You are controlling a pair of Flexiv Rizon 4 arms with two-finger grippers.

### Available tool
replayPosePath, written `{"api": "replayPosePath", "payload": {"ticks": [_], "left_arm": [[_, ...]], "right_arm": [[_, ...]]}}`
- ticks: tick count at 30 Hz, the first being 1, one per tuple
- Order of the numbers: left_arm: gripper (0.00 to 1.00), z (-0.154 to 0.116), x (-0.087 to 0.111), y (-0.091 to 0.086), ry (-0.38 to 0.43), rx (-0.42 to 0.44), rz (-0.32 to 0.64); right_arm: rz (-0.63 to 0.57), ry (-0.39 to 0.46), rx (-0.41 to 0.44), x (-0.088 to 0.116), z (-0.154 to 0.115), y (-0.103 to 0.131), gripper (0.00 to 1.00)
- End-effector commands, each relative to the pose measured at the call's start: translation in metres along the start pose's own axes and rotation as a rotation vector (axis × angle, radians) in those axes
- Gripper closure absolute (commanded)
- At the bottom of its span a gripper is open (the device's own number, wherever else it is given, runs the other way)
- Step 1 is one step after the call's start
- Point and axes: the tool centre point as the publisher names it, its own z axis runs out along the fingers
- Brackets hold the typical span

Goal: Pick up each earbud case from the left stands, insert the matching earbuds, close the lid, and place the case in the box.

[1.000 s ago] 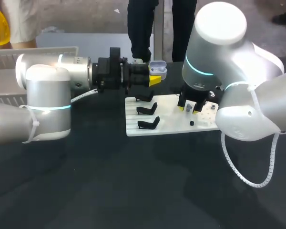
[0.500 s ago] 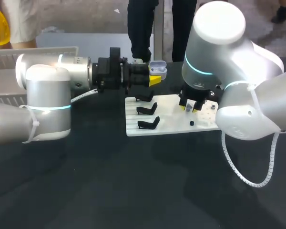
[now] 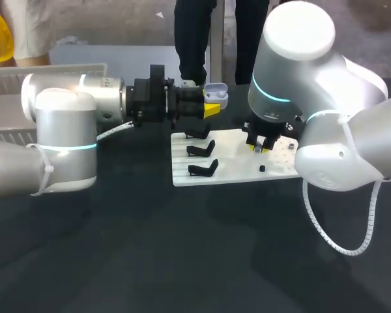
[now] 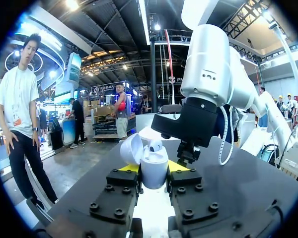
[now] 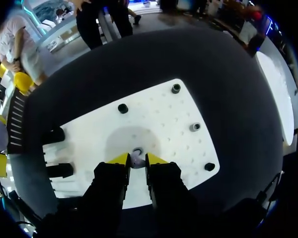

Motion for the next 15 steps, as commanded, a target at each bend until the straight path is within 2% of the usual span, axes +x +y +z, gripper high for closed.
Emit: {"api": "replayPosePath", "payload": {"ticks": [1,6,8,15], "left_arm": [[1.0,0.0,0.001,-0.002,-0.004,-0.006,0.004],[1.0,0.0,0.001,-0.002,-0.004,-0.006,0.004],[1.0,0.0,0.001,-0.002,-0.004,-0.006,0.004],[1.0,0.0,0.001,-0.002,-0.004,-0.006,0.004]], "right_arm": [[0.003,-0.003,-0.006,0.0,-0.018,-0.003,1.0],[-0.024,0.035,-0.014,0.002,-0.044,-0.005,1.0],[-0.032,0.097,-0.032,0.005,-0.059,-0.005,1.0],[-0.14,0.166,-0.058,0.016,-0.113,-0.002,1.0]]}}
